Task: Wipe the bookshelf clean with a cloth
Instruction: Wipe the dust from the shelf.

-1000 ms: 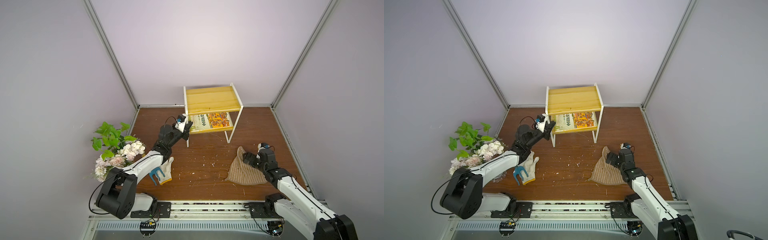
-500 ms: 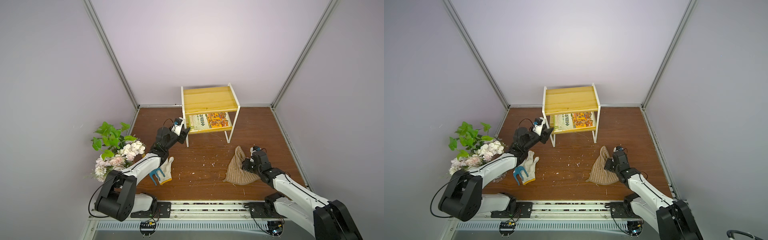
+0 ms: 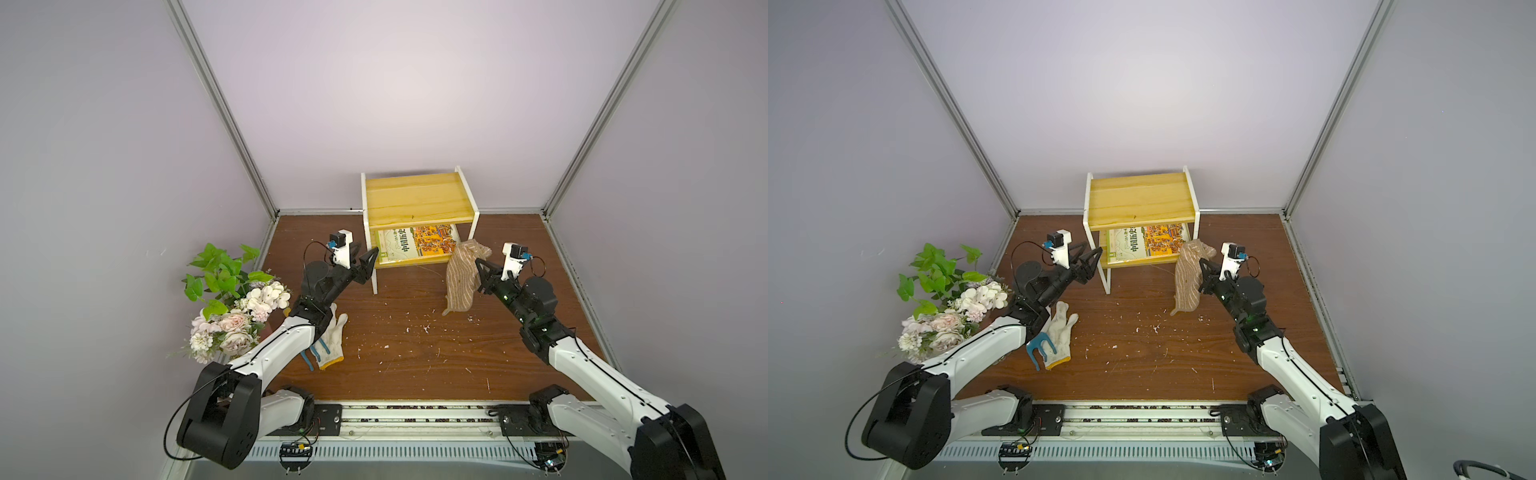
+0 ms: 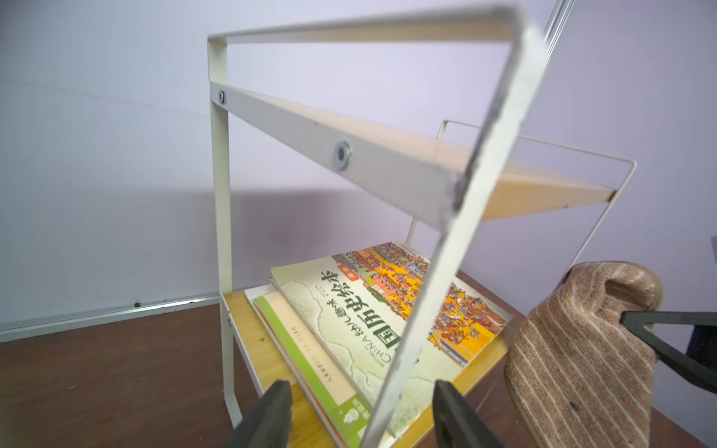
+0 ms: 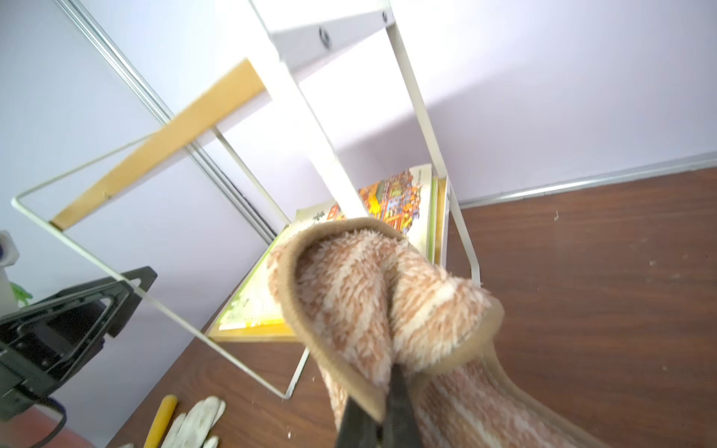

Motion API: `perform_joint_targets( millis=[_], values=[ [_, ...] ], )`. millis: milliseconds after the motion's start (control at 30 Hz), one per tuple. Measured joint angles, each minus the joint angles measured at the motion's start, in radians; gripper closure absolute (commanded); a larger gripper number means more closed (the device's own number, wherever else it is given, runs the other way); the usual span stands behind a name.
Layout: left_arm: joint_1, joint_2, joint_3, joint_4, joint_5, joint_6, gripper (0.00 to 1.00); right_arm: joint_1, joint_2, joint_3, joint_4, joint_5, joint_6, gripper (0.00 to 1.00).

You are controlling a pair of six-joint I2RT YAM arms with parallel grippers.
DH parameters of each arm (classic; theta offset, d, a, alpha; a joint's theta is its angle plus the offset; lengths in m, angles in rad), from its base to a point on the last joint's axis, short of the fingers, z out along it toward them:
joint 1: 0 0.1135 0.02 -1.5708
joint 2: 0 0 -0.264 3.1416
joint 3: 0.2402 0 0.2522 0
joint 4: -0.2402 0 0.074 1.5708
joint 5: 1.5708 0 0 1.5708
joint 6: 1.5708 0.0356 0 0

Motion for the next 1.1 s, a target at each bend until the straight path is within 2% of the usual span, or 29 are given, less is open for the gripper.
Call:
perform_joint_targets(
  millis=[100,133,233,267,333,367,567,733,867,1100],
  values=[
    [0.000,0.034,0.019,0.000,0.003,-0.029,0.43,0.000,0.095,-0.096,0.126,0.039,0.024,1.00],
    [0.000,0.045,0.022,0.000,0.002,-0.036,0.48,-0.001,0.158,-0.128,0.165,0.041,0.034,1.00],
    [-0.001,0.065,0.024,-0.008,0.000,-0.050,0.80,-0.001,0.385,-0.146,0.183,0.026,0.053,1.00],
    [-0.004,0.065,0.026,-0.015,-0.002,-0.051,0.87,-0.001,0.433,-0.145,0.180,0.021,0.060,1.00],
    [-0.002,0.065,0.032,-0.019,-0.022,0.023,0.98,-0.001,0.468,-0.143,0.174,0.008,0.070,1.00],
    [-0.001,0.065,0.039,-0.019,-0.028,0.069,0.99,-0.001,0.461,-0.135,0.174,0.002,0.074,1.00],
    [-0.002,0.066,0.057,-0.064,-0.027,0.107,1.00,-0.001,0.386,0.000,0.300,-0.025,0.152,1.00],
    [-0.002,0.066,0.056,-0.073,0.015,0.140,1.00,0.000,0.428,-0.062,0.429,0.035,0.213,1.00],
    [0.000,0.066,0.051,-0.069,0.070,0.177,0.99,-0.009,0.509,-0.091,0.379,0.051,0.209,1.00],
    [0.011,0.018,0.044,-0.138,0.172,0.236,0.99,-0.021,0.447,0.024,0.359,0.051,0.190,1.00]
  ],
)
